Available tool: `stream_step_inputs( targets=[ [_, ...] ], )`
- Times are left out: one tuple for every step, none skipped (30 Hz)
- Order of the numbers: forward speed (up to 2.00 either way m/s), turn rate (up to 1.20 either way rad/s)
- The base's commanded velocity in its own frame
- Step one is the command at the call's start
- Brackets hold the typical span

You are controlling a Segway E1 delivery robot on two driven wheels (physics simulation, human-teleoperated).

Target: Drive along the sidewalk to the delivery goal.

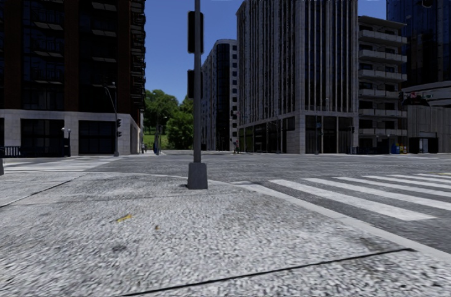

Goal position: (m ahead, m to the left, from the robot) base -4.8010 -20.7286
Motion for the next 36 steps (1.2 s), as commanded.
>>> stream_step_inputs(
  targets=[
    [2.00,-0.45],
    [2.00,-0.45],
    [2.00,-0.45],
    [2.00,-0.46],
    [2.00,-0.46],
    [2.00,-0.46],
    [2.00,-0.46],
    [2.00,-0.47],
    [2.00,-0.50],
    [2.00,-0.52],
    [2.00,-0.54],
    [2.00,-0.54],
    [2.00,-0.56],
    [2.00,-0.56],
    [2.00,-0.57],
    [2.00,-0.58],
    [2.00,-0.58],
    [2.00,-0.58],
    [2.00,-0.58],
    [2.00,-0.58],
    [2.00,-0.58],
    [2.00,-0.58],
    [2.00,-0.58],
    [2.00,-0.58],
    [2.00,-0.58],
    [2.00,-0.58],
    [2.00,-0.58],
    [2.00,-0.58],
    [2.00,-0.58],
    [2.00,-0.58],
    [2.00,-0.58],
    [2.00,-0.58],
    [2.00,-0.58],
    [2.00,-0.58],
    [2.00,-0.58],
    [2.00,-0.58]
  ],
)
